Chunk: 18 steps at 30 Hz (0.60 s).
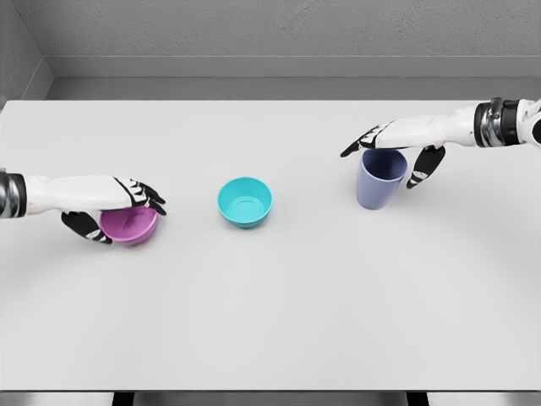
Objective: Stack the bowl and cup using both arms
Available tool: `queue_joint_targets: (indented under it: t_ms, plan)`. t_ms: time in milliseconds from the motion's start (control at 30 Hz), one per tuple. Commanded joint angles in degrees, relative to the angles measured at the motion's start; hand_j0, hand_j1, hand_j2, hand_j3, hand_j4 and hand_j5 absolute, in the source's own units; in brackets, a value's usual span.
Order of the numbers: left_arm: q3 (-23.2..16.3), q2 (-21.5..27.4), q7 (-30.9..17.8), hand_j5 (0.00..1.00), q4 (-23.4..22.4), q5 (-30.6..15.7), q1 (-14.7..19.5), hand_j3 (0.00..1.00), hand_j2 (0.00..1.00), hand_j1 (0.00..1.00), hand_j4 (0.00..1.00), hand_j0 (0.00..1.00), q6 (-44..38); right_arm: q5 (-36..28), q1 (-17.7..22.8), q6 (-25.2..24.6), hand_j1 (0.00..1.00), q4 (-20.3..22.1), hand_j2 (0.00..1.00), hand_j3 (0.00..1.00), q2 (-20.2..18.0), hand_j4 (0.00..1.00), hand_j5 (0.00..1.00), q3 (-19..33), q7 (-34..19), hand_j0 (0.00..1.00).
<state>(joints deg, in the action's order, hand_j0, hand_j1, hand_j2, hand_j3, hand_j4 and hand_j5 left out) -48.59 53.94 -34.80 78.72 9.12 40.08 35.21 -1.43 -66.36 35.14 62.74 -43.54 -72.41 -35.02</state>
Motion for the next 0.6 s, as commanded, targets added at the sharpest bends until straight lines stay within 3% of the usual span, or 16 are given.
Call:
queue_joint_targets:
  t_ms: [0,567]
  plan:
    - [0.08,0.02,-0.09,0.78,0.29,-0.51,0.0,0.78,0.78,0.78,0.78,0.78,-0.21,-0.33,0.0,-0.14,1.0,0.01,1.0,1.0,-0.05,1.0,1.0,0.16,0.02,1.0]
    - [-0.19,-2.09,-0.18,0.78,2.76,-0.51,3.95,0.78,0.78,0.78,0.78,0.78,-0.21,-0.33,0.0,-0.14,1.0,0.01,1.0,1.0,-0.05,1.0,1.0,0.07,0.02,1.0]
